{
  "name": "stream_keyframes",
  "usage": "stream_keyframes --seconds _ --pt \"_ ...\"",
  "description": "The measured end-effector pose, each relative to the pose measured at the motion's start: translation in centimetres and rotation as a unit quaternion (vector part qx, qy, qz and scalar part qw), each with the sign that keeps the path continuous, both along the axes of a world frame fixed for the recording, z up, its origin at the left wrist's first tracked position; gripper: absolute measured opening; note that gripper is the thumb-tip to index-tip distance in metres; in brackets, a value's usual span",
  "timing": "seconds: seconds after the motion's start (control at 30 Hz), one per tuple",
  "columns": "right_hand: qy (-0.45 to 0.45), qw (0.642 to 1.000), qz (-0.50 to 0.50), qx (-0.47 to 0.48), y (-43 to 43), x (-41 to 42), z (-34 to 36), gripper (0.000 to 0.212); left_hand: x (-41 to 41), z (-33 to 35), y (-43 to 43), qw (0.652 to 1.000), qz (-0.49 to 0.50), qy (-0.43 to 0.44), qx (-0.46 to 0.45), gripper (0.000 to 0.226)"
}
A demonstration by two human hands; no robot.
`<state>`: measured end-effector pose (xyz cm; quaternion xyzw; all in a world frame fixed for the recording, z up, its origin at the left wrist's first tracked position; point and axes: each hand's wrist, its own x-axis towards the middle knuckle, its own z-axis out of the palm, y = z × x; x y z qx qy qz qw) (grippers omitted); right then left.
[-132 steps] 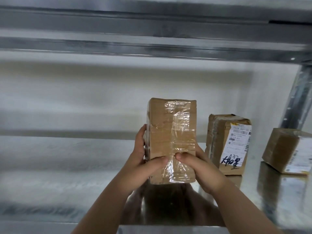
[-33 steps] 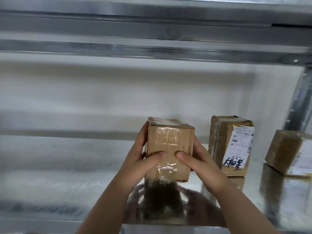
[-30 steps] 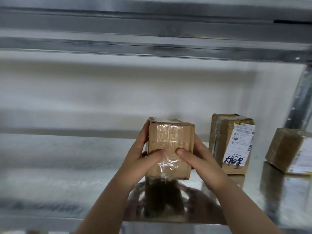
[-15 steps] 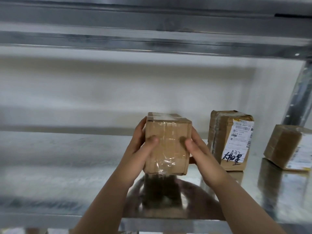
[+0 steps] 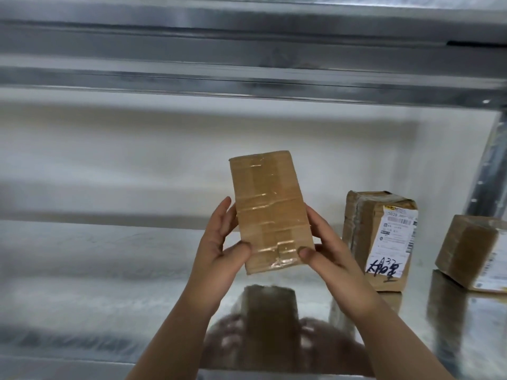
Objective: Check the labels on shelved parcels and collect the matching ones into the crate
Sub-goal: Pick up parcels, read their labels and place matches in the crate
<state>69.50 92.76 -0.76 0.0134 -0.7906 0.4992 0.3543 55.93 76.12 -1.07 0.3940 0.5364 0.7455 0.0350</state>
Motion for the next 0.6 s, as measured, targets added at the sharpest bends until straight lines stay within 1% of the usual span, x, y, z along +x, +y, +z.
stream_keyframes --seconds 0.07,0.13,0.2,0.27,0.33,0.37,0.4,0.43,0.5,0.53,0.57,0.6 --pt "-0.007 1.000 -0.007 0.012 0.1 0.0 -0.1 0.070 0.0 -0.1 0.2 1.000 0.010 0.018 -0.001 0.089" --pt "-0.009 1.000 -0.007 -0.003 0.2 -0.1 0.0 0.066 0.0 0.0 0.3 1.000 0.013 0.027 0.004 0.083" --pt "-0.007 1.000 -0.001 -0.027 0.3 -0.2 0.1 0.053 -0.1 0.2 0.3 0.999 0.013 0.030 0.016 0.069" --pt "-0.007 0.998 0.023 -0.065 0.5 -0.6 0.0 0.036 0.0 0.5 0.2 0.999 0.010 0.004 0.036 0.049" --pt "-0.008 0.993 0.047 -0.106 0.4 -1.1 0.0 0.037 0.1 0.8 0.1 0.998 0.009 -0.026 0.050 0.029" --pt "-0.011 0.991 0.050 -0.127 0.2 -1.2 0.3 0.046 0.2 0.9 0.1 0.998 0.011 -0.028 0.048 0.024" --pt "-0.018 0.988 0.047 -0.146 0.4 -1.4 0.2 0.058 0.3 0.9 0.1 0.999 0.014 -0.021 0.041 0.023" --pt "-0.024 0.987 0.043 -0.151 0.5 -1.7 0.2 0.061 0.4 0.9 0.0 0.999 0.016 -0.009 0.032 0.027" --pt "-0.025 0.986 0.039 -0.161 0.7 -1.7 -0.2 0.041 0.5 0.6 0.0 0.999 0.020 0.010 0.023 0.034" --pt "-0.029 0.986 0.036 -0.162 0.9 -1.5 -0.4 0.036 0.5 0.5 0.0 0.999 0.023 0.014 0.020 0.035" --pt "-0.032 0.987 0.040 -0.152 1.0 -1.4 -0.5 0.044 0.5 0.4 0.1 0.999 0.023 0.018 0.014 0.037" --pt "-0.035 0.990 0.050 -0.131 1.0 -1.3 -0.5 0.058 0.5 0.3 0.2 1.000 0.019 0.019 0.009 0.039"
